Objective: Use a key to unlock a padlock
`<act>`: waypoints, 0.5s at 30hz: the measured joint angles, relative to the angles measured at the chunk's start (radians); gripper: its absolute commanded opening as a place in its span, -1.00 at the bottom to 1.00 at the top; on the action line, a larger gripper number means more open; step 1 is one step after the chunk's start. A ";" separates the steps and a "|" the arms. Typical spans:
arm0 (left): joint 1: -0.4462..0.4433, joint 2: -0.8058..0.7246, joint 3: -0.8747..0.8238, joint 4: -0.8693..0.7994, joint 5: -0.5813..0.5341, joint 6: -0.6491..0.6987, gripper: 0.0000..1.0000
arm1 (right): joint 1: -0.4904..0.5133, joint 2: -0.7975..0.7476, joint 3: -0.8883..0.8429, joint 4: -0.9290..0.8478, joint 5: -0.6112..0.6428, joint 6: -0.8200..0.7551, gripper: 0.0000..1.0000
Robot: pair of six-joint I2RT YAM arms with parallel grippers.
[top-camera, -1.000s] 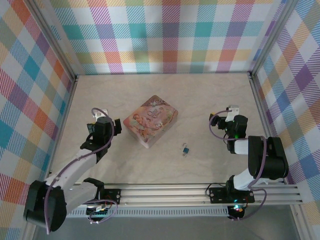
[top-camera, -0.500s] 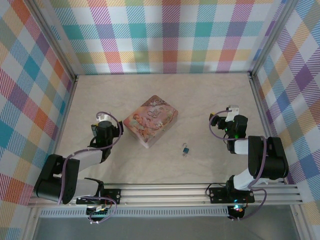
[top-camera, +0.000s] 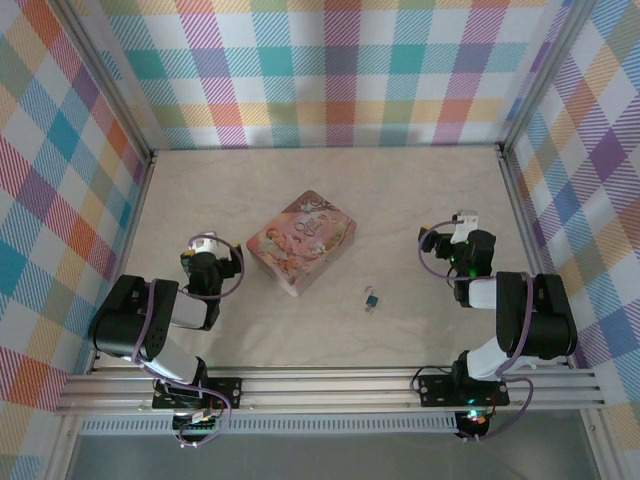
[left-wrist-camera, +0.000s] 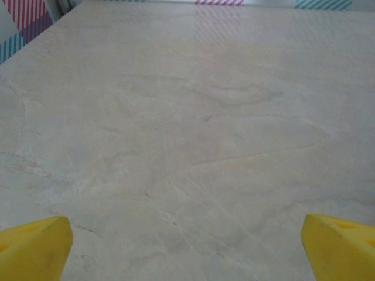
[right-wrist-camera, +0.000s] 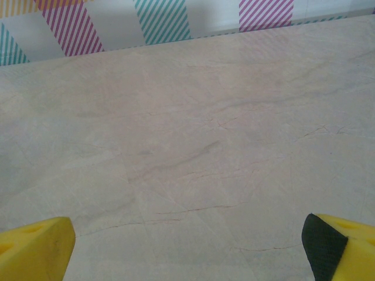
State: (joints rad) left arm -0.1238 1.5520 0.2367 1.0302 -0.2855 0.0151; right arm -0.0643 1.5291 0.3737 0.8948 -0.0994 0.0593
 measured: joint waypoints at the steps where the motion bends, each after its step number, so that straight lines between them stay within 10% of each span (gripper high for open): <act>1: 0.003 0.000 0.010 -0.009 0.002 -0.001 1.00 | 0.000 0.000 0.000 0.000 0.000 0.000 0.99; 15: 0.029 0.005 0.154 -0.167 0.008 -0.023 1.00 | 0.032 0.000 0.006 -0.037 0.013 -0.013 0.99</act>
State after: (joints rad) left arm -0.0948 1.5570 0.3908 0.8631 -0.2771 -0.0074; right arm -0.0322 1.5291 0.3794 0.8577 -0.0868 0.0467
